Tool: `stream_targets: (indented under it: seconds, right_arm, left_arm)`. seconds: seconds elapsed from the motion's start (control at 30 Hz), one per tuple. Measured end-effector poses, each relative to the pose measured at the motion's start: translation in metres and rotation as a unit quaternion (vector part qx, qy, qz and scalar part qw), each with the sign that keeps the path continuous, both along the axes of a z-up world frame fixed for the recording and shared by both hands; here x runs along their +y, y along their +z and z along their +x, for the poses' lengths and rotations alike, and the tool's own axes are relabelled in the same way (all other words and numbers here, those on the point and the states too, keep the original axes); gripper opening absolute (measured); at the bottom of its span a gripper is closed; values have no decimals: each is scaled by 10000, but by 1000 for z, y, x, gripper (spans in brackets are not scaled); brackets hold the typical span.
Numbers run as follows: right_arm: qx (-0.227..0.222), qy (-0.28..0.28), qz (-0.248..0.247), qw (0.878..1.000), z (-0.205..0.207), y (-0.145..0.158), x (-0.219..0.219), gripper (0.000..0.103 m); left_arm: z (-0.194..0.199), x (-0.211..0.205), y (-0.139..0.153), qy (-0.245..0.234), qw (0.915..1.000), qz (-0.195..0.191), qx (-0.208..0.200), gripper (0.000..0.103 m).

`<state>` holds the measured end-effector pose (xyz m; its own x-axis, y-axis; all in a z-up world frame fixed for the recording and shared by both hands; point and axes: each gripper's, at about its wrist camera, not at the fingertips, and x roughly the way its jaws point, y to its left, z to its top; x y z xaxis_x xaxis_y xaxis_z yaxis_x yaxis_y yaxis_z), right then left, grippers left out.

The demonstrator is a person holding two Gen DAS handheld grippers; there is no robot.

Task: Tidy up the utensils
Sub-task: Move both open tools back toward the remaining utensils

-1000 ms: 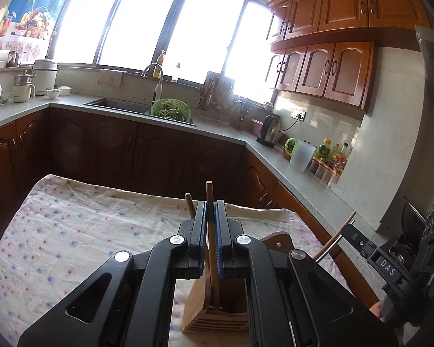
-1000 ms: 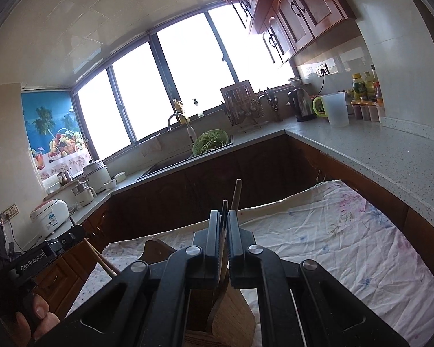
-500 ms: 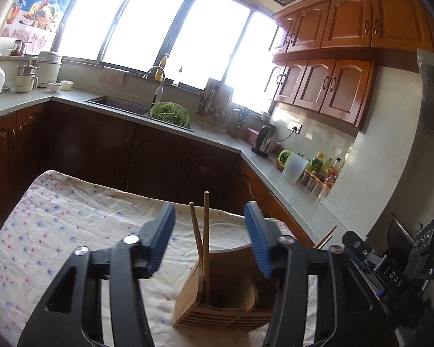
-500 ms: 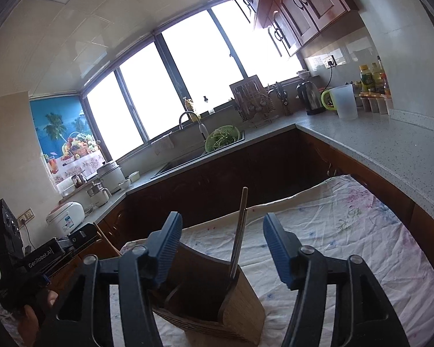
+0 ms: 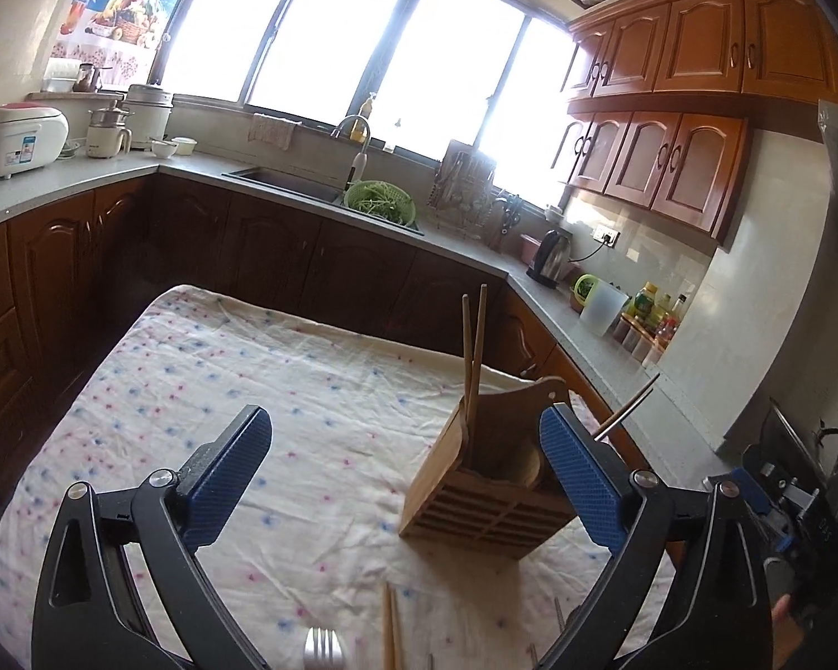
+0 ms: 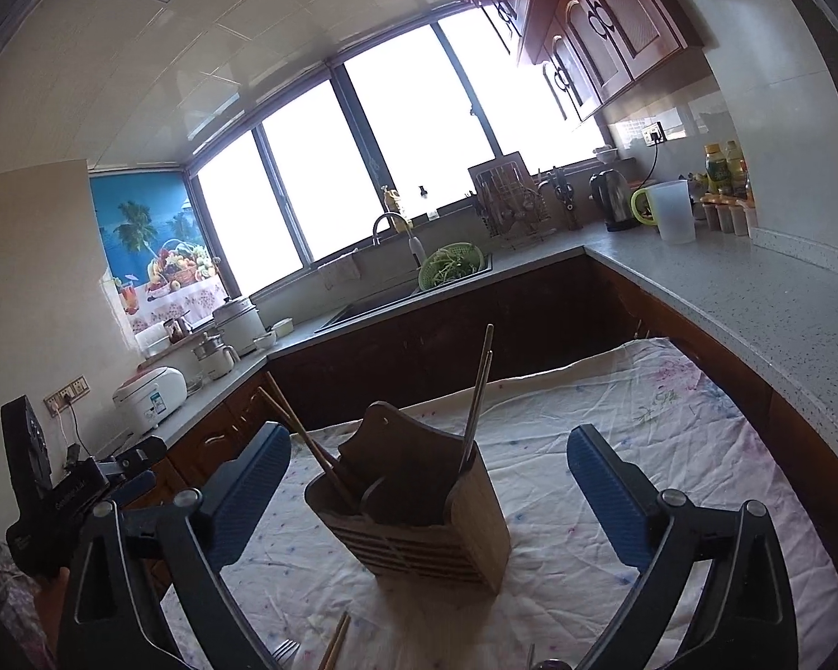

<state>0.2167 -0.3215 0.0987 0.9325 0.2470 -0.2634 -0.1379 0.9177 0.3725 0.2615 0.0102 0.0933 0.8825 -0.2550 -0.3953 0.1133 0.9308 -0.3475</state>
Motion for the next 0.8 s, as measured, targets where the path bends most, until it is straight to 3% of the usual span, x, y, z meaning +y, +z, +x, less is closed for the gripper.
stream_targets:
  seconds: [0.23,0.47,0.8]
  right_arm:
    - [302,-111,-30,9995,-52,-10,-15,101]
    - [579,-313,-90,9978,-103,-30,-28,101]
    - [1121,-460,-341,9920,-149,-74,-29,101]
  left_arm:
    - [-46,11,-22,-103,9994,49,326,99]
    - [-92,5,-44,-270,9973,365,583,99]
    - [-120,-3,-79,-435,9908,725,1057,99]
